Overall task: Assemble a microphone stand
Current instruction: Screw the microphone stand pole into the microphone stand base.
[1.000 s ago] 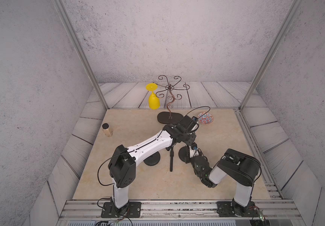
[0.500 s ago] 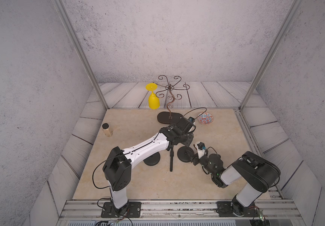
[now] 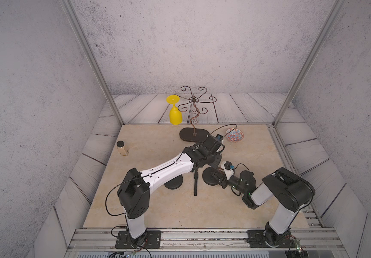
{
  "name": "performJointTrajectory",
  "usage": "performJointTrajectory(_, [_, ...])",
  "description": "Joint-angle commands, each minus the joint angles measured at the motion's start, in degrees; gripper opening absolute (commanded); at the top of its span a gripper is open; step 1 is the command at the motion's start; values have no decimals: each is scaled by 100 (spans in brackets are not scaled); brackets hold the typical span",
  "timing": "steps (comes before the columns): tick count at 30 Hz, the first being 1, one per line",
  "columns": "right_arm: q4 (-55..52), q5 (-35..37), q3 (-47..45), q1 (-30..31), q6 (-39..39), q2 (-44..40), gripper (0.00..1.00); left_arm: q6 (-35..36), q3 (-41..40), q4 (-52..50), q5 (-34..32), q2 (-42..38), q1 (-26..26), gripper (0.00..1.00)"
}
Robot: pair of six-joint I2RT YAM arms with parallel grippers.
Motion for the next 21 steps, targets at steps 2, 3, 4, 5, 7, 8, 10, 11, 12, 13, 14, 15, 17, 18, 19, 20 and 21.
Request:
performJointTrajectory(2, [39, -116, 156, -114, -25, 213, 37, -128, -361, -980, 224, 266, -115, 15])
performJointTrajectory(3, [39, -138, 182, -130, -17, 240, 34, -136, -370, -978, 236, 275, -119, 15])
performJointTrajectory(4, [43, -186, 217, -133, -9, 278, 32, -153, -379, -983, 247, 272, -114, 15])
performJointTrajectory(5, [40, -243, 257, -139, -9, 324, 30, -164, -386, -974, 263, 270, -124, 15])
performJointTrajectory(7, [46, -322, 330, -139, -1, 411, 28, -182, -408, -937, 279, 254, -125, 15])
performJointTrajectory(8, [40, -351, 366, -139, -5, 455, 25, -182, -412, -935, 289, 249, -117, 15])
performJointTrajectory(10, [40, -396, 412, -134, -1, 515, 21, -182, -401, -939, 296, 251, -124, 15])
performJointTrajectory(11, [43, -416, 431, -131, -1, 542, 18, -182, -389, -942, 291, 257, -122, 15])
performJointTrajectory(12, [41, -400, 440, -139, 8, 556, 16, -182, -388, -938, 298, 260, -127, 15])
performJointTrajectory(13, [39, -356, 441, -136, 14, 575, 14, -182, -388, -934, 315, 264, -125, 15])
performJointTrajectory(14, [42, -237, 433, -138, 43, 577, 12, -186, -388, -925, 323, 265, -125, 14])
performJointTrajectory(15, [43, -89, 408, -120, 95, 575, 9, -182, -388, -922, 331, 266, -127, 15])
performJointTrajectory(17, [39, 558, 292, -32, 278, 538, 3, -200, -394, -900, 333, 275, -115, 15])
performJointTrajectory(18, [39, 947, 222, 63, 354, 507, 0, -208, -396, -902, 334, 275, -119, 15])
performJointTrajectory(19, [43, 1557, 143, 203, 410, 478, 0, -222, -401, -882, 336, 275, -117, 15])
performJointTrajectory(20, [42, 2312, 80, 431, 499, 463, 0, -229, -396, -867, 335, 280, -116, 15])
performJointTrajectory(21, [40, 3041, 47, 666, 558, 453, 0, -239, -405, -860, 333, 275, -114, 15])
